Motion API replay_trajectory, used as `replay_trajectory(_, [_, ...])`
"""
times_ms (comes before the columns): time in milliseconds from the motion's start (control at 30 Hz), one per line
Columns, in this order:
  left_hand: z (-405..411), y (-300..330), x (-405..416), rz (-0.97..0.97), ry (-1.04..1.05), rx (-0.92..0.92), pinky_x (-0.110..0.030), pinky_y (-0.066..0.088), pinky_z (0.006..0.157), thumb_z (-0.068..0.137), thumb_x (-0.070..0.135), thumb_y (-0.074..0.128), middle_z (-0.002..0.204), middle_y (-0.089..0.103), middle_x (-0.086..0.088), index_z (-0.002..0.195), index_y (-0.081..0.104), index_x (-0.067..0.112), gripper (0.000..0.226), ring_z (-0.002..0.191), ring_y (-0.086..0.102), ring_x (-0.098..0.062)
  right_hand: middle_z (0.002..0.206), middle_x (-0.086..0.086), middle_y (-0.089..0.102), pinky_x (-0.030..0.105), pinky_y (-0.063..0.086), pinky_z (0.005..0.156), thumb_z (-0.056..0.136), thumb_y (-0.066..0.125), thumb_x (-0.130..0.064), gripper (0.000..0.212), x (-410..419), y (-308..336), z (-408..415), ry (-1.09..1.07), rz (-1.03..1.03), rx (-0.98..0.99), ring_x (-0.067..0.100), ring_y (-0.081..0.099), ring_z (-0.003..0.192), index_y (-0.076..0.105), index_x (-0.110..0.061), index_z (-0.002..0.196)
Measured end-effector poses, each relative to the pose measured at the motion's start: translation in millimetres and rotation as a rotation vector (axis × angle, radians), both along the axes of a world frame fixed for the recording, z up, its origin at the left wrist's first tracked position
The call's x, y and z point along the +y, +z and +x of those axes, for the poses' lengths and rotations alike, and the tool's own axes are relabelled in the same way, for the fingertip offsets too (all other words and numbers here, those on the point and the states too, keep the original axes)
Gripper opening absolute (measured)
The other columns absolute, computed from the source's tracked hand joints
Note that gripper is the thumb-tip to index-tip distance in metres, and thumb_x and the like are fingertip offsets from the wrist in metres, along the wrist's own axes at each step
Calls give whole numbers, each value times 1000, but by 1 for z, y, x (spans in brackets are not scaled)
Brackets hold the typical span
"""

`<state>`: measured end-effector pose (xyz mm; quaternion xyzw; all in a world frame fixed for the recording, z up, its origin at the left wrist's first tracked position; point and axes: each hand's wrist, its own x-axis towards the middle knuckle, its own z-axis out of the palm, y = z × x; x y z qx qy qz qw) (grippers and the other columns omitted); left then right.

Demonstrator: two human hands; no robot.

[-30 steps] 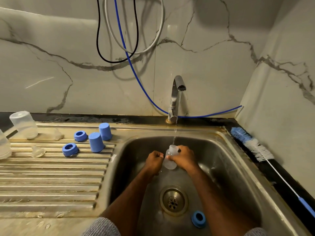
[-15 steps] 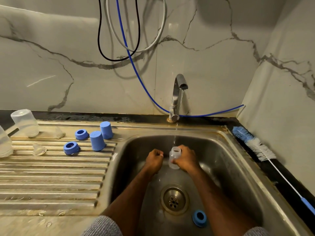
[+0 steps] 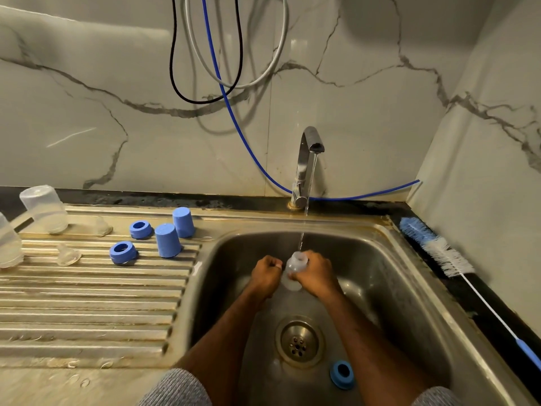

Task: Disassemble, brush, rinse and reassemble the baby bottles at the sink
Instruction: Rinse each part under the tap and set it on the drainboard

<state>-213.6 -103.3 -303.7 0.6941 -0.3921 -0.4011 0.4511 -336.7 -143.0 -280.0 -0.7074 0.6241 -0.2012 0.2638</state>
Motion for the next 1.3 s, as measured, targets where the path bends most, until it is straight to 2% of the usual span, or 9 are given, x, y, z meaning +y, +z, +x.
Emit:
replay_trajectory(67, [-1,1,1,2,-2,-3,-31,47,60,102,19,46,95,61,-9,111,62,17,18,76,55,-18,122,1,66,35,53,91,83,78,-28,50,-4,-2,-2,-12,-16,12,22,62,110,58,-25,129])
replay_trajectory(133, [0,1,1,6,-12,-6,-32,48,61,101,18,46,98,63,-10,110,62,18,18,78,56,-20,119,2,68,30,52,83,83,79,-24,45,-1,-2,-1,50,44,12,20,63,104,63,-23,125])
replay_trajectory(433, [-1,3,1,16,-23,-21,-28,44,54,101,17,46,93,61,-9,111,62,16,19,72,54,-17,118,3,69,37,54,91,79,81,-32,49,-3,0,-4,-6,53,2,22,64,106,63,-21,123])
replay_trajectory(533, [0,3,1,11,-20,-16,-27,42,50,100,16,45,94,60,-9,110,62,16,20,72,53,-17,108,3,70,37,57,88,82,80,-31,37,0,0,-3,35,114,-28,20,65,97,67,-17,114])
replay_trajectory(600, [0,3,1,7,-16,-13,-26,42,50,100,15,45,92,60,-8,110,62,15,20,71,53,-17,109,4,67,36,57,86,82,79,-32,43,-1,1,-5,19,79,7,21,64,99,65,-18,119])
replay_trajectory(700, [0,3,1,8,-20,-8,-26,44,52,100,16,47,98,62,-9,110,63,16,19,75,56,-18,99,2,71,30,57,74,78,82,-36,44,2,0,-3,68,155,17,16,67,87,71,-17,116])
replay_trajectory(900, [0,3,1,11,-19,1,-31,47,59,102,19,47,100,63,-10,113,63,16,20,75,55,-17,101,1,73,38,60,81,72,84,-44,47,6,1,-1,13,103,69,20,69,91,71,-21,110])
replay_trajectory(1033, [0,3,1,8,-24,-8,-30,46,60,102,19,46,95,61,-9,113,63,16,20,73,54,-17,124,3,65,40,54,93,78,77,-45,54,6,2,1,5,-92,277,25,61,114,61,-23,124])
replay_trajectory(1300, [0,3,1,19,-31,2,-30,45,59,101,16,45,95,61,-8,113,63,16,22,72,54,-17,118,2,67,41,55,89,73,82,-49,59,0,7,-5,-58,-66,140,23,62,109,61,-25,122])
